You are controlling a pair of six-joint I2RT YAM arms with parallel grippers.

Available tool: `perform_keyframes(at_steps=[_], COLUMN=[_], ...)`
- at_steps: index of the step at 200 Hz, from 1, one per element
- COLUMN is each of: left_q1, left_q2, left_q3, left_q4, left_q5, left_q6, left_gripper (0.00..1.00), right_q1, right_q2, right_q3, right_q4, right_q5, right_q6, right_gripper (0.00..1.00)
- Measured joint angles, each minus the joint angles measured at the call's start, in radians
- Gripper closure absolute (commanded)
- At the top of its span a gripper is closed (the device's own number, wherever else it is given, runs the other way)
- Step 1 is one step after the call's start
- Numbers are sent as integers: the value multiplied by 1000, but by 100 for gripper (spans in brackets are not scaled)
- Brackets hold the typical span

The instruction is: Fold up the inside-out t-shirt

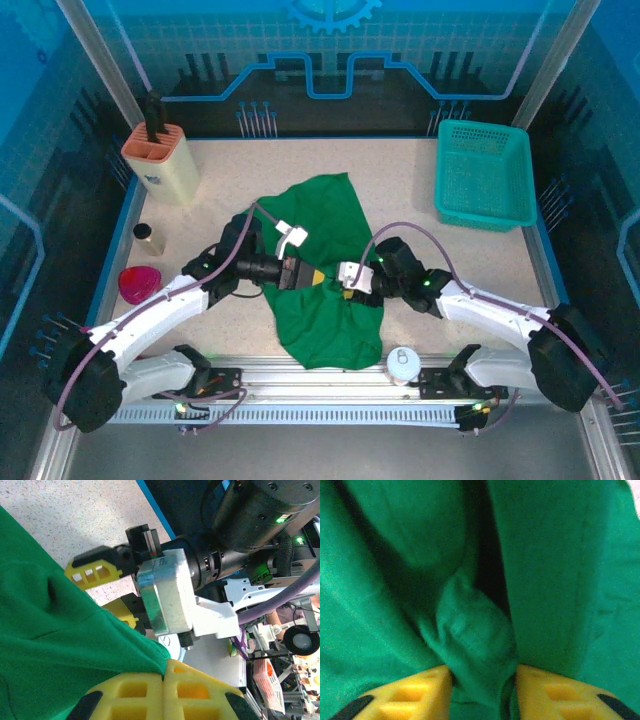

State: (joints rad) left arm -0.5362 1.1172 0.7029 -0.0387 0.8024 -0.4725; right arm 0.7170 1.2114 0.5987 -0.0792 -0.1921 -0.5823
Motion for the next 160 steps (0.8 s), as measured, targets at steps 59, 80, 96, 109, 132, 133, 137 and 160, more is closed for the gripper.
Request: perform_keyframes(at_steps=[59, 80, 96, 109, 132, 133, 137, 160], left_q1=[3, 3, 5, 10, 22, 22, 23, 23], left_q2=[0, 0, 0, 0, 0, 0, 0, 0], left_q3=[-19, -36, -42, -55, -99, -100, -108, -159], left_q4=[0, -8, -16, -10, 6, 6, 10, 30], left_q5=[-6, -34, -71, -98, -134, -134, -138, -158], left_q6=[11, 27, 34, 33, 26, 25, 25, 16], left_gripper=[100, 100, 100, 100, 100, 100, 100, 100], right_q1=[10, 63, 161, 249, 374, 378, 394, 469], right_q2=[-26, -69, -106, -135, -140, -138, -133, -75], right_q3=[3, 3, 0, -16, -72, -74, -84, -142], right_q4=[-67, -80, -77, -65, -36, -35, -29, 2], right_q5=[-31, -42, -36, -30, 35, 39, 56, 144], right_q6=[-18, -66, -126, -173, -254, -257, -268, -314], right_gripper=[100, 100, 100, 100, 96, 95, 90, 80])
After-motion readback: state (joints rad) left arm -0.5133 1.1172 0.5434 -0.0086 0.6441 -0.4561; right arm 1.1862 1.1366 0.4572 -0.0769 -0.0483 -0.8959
